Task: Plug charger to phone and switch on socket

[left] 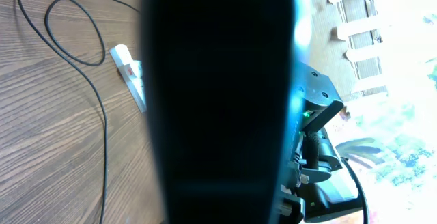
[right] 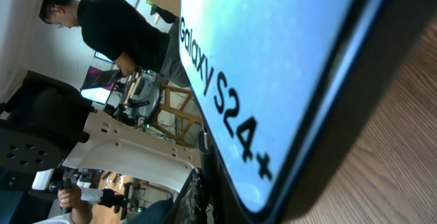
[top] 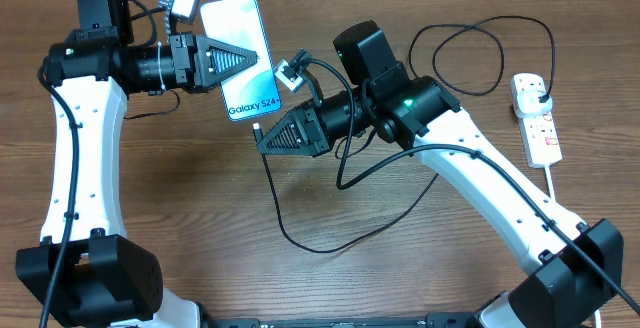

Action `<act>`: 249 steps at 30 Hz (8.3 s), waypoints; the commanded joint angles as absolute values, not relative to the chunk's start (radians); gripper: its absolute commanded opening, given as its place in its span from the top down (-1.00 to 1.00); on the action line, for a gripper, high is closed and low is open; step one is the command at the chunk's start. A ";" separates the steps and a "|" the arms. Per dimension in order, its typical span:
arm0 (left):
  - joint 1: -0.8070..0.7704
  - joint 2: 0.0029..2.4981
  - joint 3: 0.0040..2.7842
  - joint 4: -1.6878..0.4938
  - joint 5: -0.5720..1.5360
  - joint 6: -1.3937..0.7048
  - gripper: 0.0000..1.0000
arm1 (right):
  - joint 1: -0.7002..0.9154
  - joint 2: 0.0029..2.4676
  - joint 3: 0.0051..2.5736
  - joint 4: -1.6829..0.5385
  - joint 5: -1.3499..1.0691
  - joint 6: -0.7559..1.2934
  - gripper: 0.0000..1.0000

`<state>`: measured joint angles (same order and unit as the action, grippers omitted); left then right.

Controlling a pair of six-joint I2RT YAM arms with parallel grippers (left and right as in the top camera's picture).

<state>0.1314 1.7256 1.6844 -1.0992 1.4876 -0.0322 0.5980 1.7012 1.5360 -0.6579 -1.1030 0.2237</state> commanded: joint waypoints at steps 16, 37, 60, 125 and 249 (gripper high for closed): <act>0.133 1.700 1.695 -1.107 1.520 -0.049 0.92 | 0.552 1.700 1.544 -0.603 -1.158 0.221 0.93; 0.126 1.700 1.695 -1.013 1.569 -0.167 0.91 | 0.556 1.700 1.544 -0.596 -1.169 0.232 0.93; 0.123 1.700 1.695 -1.024 1.568 -0.188 0.92 | 0.556 1.700 1.544 -0.568 -1.168 0.240 0.93; 0.094 1.700 1.695 -0.978 1.546 -0.202 0.92 | 0.552 1.700 1.544 -0.554 -1.142 0.305 0.92; 0.085 1.700 1.695 -0.945 0.254 -0.172 -1.00 | 0.460 2.190 1.545 -0.762 -0.475 0.345 -0.08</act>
